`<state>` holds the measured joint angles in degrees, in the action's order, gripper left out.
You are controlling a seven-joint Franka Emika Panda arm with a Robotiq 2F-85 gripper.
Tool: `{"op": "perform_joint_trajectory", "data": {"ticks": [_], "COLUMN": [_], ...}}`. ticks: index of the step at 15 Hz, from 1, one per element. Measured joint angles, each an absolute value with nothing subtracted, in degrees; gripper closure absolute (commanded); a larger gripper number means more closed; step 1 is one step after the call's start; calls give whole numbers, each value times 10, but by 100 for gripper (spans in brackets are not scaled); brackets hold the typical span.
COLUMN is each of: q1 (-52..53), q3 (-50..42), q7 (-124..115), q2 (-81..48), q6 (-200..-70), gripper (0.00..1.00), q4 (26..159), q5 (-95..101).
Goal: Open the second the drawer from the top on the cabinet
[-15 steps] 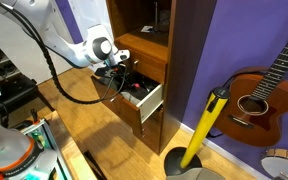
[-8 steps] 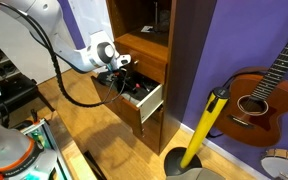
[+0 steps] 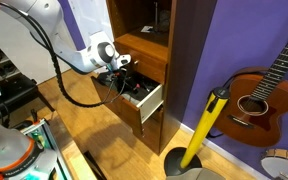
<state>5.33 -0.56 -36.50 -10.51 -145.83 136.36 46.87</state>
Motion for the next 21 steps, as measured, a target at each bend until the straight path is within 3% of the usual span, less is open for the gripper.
{"op": "perform_joint_trajectory", "data": {"ticks": [2,3,5,13,14,21], "q1": [54,54,54,53,52,50], "q3": [-6,-6,-6,-8,-9,-11], "q7": [-372,-375,-379,-379,-379,-378], "q2": [-105,-105,-105,-105,-105,-105], "q6": [-1451,-1447,-1444,-1420,-1414,-1404], "gripper": [12,29,36,96,100,99], "q4": [1362,1361,1361,1357,1356,1353], "q5": [480,486,492,496,496,496]}}
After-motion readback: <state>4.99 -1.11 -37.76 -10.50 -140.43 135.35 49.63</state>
